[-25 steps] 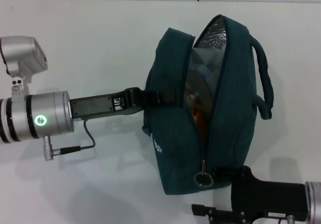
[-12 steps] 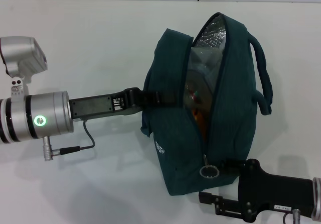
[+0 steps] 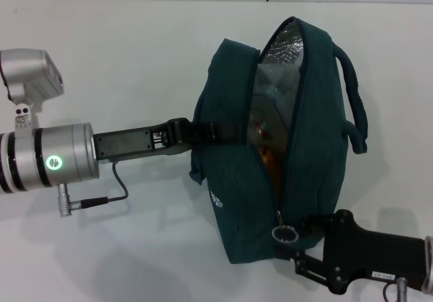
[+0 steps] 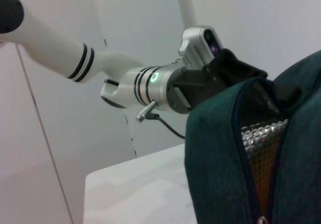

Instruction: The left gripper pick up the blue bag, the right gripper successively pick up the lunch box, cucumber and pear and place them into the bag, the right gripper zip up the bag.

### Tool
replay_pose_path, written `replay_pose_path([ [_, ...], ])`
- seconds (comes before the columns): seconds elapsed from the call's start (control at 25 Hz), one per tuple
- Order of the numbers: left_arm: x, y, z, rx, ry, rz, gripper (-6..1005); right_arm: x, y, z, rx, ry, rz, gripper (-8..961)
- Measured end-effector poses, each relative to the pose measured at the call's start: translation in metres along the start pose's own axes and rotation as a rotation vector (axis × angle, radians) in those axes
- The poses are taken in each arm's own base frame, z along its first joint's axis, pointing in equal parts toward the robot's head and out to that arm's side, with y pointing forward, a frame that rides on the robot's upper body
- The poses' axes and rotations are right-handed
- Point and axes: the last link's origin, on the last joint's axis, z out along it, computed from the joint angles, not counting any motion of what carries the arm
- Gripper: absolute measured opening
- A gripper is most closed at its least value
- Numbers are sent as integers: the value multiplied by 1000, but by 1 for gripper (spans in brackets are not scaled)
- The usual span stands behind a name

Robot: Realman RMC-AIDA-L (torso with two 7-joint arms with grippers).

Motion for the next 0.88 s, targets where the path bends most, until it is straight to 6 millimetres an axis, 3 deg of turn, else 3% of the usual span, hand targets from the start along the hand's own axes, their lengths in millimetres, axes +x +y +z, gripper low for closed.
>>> replay_pose_path([
  [0.12,0,0,0,0,0,0,37,-1,-2,-2,15,-11,3,355],
  [0.24,0,0,0,0,1,0,36,-2,-2,-4,23,-19,7,303],
  [0.88,0,0,0,1,1,0,36,3,-2,-8,37,-6,26,270],
])
